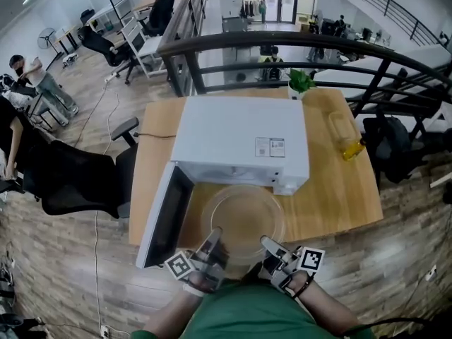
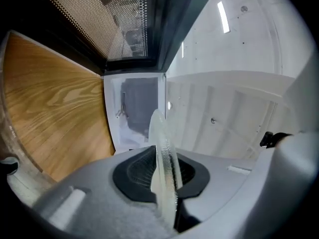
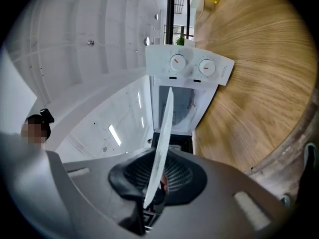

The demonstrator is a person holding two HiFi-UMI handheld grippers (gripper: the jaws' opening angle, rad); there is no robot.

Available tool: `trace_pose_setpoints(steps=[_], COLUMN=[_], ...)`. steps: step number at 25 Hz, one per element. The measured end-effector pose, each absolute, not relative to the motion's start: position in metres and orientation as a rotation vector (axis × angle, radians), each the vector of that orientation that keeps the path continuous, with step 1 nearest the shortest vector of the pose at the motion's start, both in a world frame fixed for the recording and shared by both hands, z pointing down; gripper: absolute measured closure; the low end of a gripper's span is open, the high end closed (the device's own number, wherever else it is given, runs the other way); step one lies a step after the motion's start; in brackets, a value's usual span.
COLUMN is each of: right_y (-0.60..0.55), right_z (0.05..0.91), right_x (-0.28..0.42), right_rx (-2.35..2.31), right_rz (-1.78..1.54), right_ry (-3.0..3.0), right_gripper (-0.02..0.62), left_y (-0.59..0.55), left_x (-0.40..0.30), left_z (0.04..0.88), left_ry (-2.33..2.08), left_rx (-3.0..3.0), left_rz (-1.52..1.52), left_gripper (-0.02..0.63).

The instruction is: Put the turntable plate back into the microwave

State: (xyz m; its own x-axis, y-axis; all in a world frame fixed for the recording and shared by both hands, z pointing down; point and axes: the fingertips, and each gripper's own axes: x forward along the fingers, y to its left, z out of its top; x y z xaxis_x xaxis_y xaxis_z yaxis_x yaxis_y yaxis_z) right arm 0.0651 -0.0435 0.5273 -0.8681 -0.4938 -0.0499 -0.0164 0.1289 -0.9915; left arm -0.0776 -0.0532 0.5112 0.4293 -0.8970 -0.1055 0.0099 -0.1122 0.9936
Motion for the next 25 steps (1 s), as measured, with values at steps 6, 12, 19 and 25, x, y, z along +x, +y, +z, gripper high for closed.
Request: trace_pose_setpoints(steps=[6, 12, 19, 25], right_y=[-0.067, -0.091, -0.125, -0.138], right_z=[0.542, 0.557, 0.592, 0.612], right_x=[0.067, 0.060, 0.042, 0.029], right_rx=[-0.471, -0.476, -0.531, -0.591], right_rz=[-1.834, -1.857, -1.869, -1.866], right_ry=[2.042, 2.046, 2.033, 2.019], right_gripper=[0.546, 0.546, 0.546, 0.545], left_y=[-0.073, -0.095, -0.128, -0.145], left_x=[-0.076, -0.084, -0.102, -0.117], left_z=[0.524, 0.534, 0.581, 0.607], left_ry=[-0.879, -0.903, -0.928, -0.915], left_rx=[1.454, 1.451, 1.414, 1.396], left_rz=[-0.966, -0.978, -0.938, -0.912], left_gripper=[0.569, 0.569, 0.568, 0.560])
